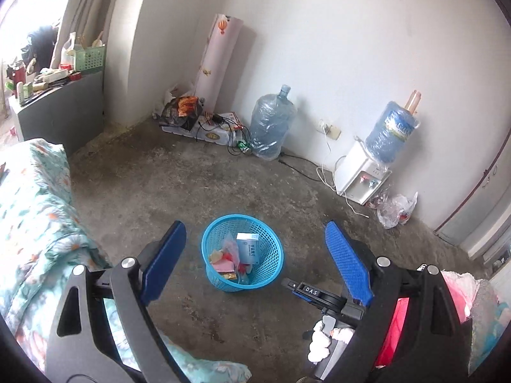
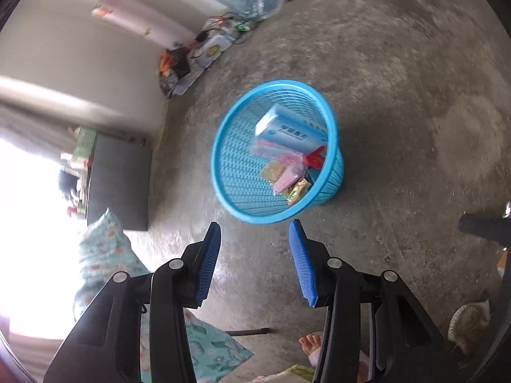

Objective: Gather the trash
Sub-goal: 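Move both tools back over the bed toward the cable box and bottle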

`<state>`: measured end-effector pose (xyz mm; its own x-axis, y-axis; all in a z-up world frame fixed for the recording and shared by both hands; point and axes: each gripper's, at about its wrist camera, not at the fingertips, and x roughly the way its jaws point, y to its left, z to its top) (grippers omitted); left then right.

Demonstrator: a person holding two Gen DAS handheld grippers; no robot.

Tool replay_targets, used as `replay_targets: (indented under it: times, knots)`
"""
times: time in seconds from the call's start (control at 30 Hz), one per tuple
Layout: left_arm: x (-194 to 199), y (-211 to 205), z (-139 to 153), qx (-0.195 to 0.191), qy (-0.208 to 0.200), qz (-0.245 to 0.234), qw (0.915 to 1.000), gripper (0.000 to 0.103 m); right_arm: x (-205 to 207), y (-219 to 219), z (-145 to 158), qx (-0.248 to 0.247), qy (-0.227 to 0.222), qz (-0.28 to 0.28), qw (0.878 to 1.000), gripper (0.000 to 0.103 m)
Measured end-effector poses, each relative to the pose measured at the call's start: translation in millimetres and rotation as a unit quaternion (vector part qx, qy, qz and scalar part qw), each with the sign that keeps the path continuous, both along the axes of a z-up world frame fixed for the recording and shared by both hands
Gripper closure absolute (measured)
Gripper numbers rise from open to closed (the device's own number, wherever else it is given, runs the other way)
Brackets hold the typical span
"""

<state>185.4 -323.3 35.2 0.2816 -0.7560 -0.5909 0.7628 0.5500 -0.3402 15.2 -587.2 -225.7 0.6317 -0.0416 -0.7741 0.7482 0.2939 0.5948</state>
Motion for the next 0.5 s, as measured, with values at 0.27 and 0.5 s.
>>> replay_targets:
  times: [0.27, 0.5]
  knots:
    - [-21, 129, 32, -0.020, -0.036, 0.086, 0.9955, 0.018, 13, 46, 82, -0.105, -0.023, 0.081, 0.991, 0.053]
    - [-36, 239, 53, -0.033, -0.071, 0.170, 0.9823, 0.018, 1, 74, 160, -0.222, -0.038, 0.104, 0.969, 0.037]
